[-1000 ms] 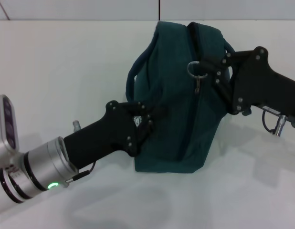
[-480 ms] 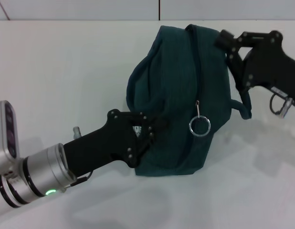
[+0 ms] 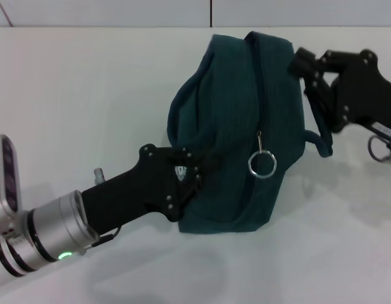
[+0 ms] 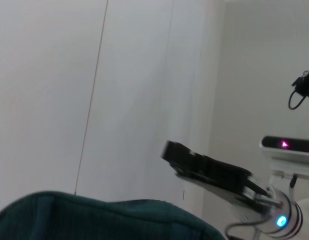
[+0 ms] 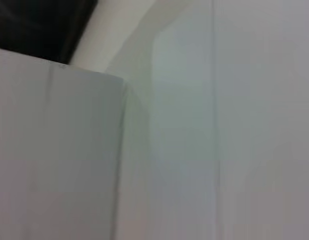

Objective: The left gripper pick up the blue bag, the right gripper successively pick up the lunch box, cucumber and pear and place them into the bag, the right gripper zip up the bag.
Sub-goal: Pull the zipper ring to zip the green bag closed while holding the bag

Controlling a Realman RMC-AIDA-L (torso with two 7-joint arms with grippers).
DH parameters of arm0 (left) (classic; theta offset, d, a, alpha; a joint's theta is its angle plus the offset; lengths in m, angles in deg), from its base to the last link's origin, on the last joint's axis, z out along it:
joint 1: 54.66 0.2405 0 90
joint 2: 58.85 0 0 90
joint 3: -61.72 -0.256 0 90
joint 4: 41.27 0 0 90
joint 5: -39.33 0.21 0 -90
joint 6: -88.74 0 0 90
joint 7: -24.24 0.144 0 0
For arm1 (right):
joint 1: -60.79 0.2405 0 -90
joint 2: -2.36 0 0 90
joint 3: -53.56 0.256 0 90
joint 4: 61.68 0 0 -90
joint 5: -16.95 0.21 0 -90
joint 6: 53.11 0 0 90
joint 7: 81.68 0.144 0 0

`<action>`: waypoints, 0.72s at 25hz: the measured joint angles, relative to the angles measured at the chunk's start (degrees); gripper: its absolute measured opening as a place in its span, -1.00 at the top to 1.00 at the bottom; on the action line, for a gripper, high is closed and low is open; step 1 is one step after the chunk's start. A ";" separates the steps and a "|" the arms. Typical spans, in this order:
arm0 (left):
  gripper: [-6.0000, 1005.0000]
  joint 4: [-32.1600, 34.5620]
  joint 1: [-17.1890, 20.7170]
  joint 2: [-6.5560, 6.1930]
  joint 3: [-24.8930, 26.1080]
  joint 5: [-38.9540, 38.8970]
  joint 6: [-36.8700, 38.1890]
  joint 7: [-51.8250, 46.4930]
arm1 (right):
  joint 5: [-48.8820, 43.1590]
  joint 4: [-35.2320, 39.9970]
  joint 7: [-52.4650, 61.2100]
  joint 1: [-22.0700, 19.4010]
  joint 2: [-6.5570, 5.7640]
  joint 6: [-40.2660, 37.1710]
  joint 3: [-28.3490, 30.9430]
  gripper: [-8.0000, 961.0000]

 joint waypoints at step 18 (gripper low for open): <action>0.88 1.61 -1.13 0.05 -0.32 0.34 0.57 0.09 | -22.23 11.80 21.96 -3.90 -4.25 0.82 0.71 0.23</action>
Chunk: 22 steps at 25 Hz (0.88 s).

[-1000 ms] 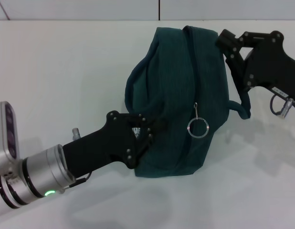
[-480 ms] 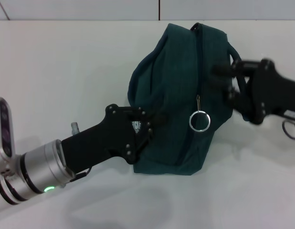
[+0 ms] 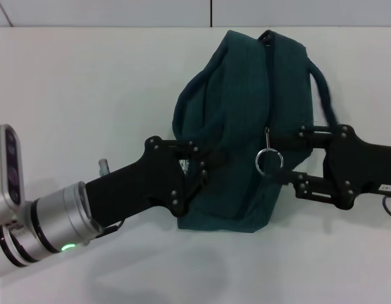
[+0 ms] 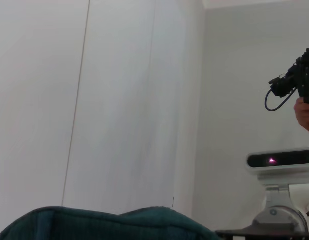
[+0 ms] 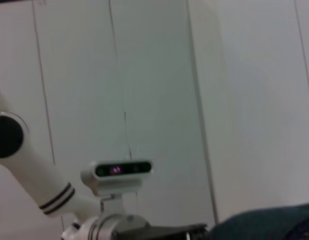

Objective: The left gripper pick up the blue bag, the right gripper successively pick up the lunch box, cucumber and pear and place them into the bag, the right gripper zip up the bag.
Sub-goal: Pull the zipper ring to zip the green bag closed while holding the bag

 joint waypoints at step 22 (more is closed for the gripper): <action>0.88 0.00 -0.41 0.04 0.01 0.00 0.00 0.62 | -9.79 3.96 7.97 0.98 -0.57 -2.19 2.05 -0.09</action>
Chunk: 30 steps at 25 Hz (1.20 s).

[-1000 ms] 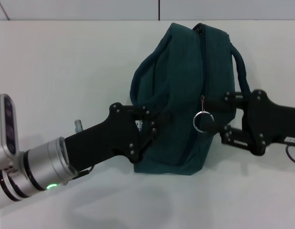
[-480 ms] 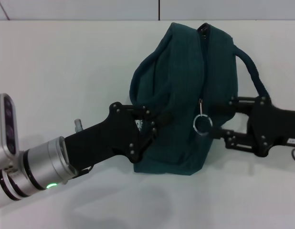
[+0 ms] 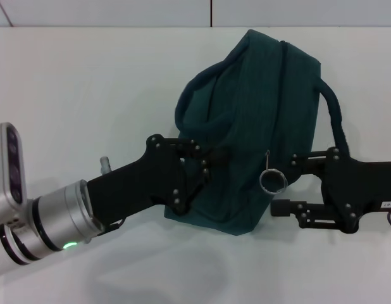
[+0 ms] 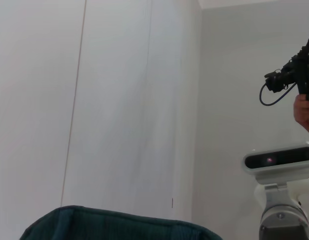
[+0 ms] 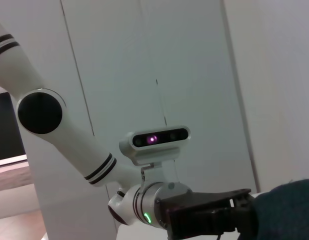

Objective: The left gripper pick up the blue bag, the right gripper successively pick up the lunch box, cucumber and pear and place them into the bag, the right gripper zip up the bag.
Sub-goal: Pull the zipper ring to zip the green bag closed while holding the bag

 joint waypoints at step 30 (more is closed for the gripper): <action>0.86 -0.34 0.28 0.18 0.00 -0.27 -0.04 0.15 | -1.54 0.59 -10.36 -2.85 1.63 0.24 5.59 0.86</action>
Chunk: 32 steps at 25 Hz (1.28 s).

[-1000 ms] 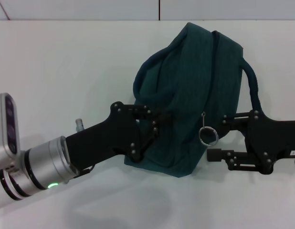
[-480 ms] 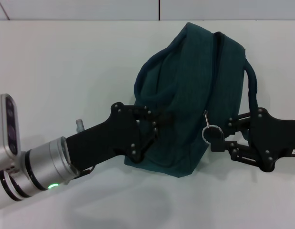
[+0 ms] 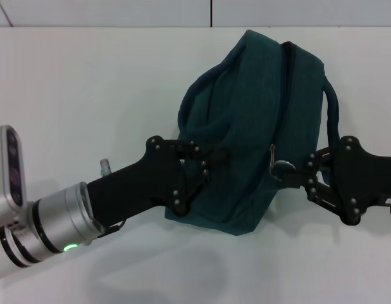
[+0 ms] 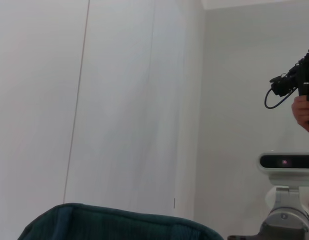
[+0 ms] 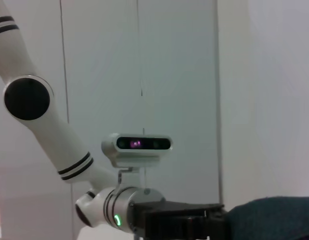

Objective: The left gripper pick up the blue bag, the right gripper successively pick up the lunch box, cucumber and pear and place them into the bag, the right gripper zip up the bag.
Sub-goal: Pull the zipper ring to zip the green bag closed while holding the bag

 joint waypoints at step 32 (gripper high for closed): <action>0.83 4.07 -0.22 -0.96 -5.55 2.61 -0.37 1.96 | 15.68 -4.74 -17.20 -2.81 4.43 4.82 12.34 0.92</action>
